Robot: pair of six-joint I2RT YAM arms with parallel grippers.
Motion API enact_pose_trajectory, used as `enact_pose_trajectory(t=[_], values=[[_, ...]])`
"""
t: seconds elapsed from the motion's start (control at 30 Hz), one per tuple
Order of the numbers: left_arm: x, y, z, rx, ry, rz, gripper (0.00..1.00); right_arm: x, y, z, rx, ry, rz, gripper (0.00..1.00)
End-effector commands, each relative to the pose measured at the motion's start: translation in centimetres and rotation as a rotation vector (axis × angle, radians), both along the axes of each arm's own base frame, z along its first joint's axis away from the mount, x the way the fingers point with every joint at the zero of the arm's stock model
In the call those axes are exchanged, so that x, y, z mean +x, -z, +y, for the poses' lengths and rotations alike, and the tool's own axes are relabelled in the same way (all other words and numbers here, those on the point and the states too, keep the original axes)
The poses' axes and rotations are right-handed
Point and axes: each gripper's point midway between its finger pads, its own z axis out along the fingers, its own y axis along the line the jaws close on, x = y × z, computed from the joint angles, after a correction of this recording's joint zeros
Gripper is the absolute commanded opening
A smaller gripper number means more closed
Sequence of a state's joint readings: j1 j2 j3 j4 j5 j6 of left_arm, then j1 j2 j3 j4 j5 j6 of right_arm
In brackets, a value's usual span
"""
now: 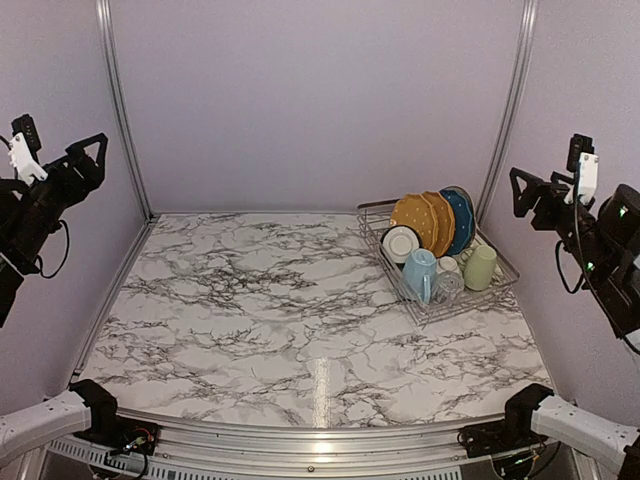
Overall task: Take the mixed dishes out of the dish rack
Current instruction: Grab the cup from the dish rack.
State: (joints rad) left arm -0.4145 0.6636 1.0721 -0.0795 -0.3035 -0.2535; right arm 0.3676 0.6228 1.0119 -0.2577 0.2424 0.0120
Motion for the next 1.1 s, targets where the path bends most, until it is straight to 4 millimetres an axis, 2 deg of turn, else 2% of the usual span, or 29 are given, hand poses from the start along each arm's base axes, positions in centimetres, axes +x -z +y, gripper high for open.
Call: enact_pose_trajectory(t=[0.0, 0.27, 0.47, 0.7, 0.87, 0.97, 1.0, 1.07], values=[[2.5, 3.8, 1.0, -0.012, -0.049, 0.108, 0.99, 3.8, 3.5, 1.6, 0.008, 0.019, 0.109, 0.99], [5.8, 10.8, 3.2, -0.021, -0.130, 0.300, 0.99, 9.6, 12.0, 5.2, -0.068, 0.043, 0.376, 0.99], [7.5, 14.6, 2.5, -0.015, -0.116, 0.419, 0.99, 11.5, 17.2, 7.6, -0.113, 0.044, 0.524, 0.99], [8.5, 17.2, -1.3, 0.041, -0.057, 0.505, 0.99, 11.6, 19.9, 10.1, -0.081, -0.041, 0.566, 0.99], [8.5, 18.0, -3.5, 0.095, -0.046, 0.537, 0.99, 11.8, 21.1, 10.1, -0.100, -0.025, 0.598, 0.99], [8.4, 18.5, -3.4, 0.119, -0.084, 0.569, 0.99, 12.5, 22.6, 10.1, -0.138, -0.009, 0.663, 0.98], [8.5, 18.6, -3.0, 0.115, -0.115, 0.578, 0.99, 12.7, 23.8, 10.0, -0.156, 0.001, 0.716, 0.99], [8.4, 19.0, -2.4, 0.106, -0.157, 0.595, 0.99, 13.1, 24.5, 9.9, -0.164, 0.013, 0.751, 0.99]])
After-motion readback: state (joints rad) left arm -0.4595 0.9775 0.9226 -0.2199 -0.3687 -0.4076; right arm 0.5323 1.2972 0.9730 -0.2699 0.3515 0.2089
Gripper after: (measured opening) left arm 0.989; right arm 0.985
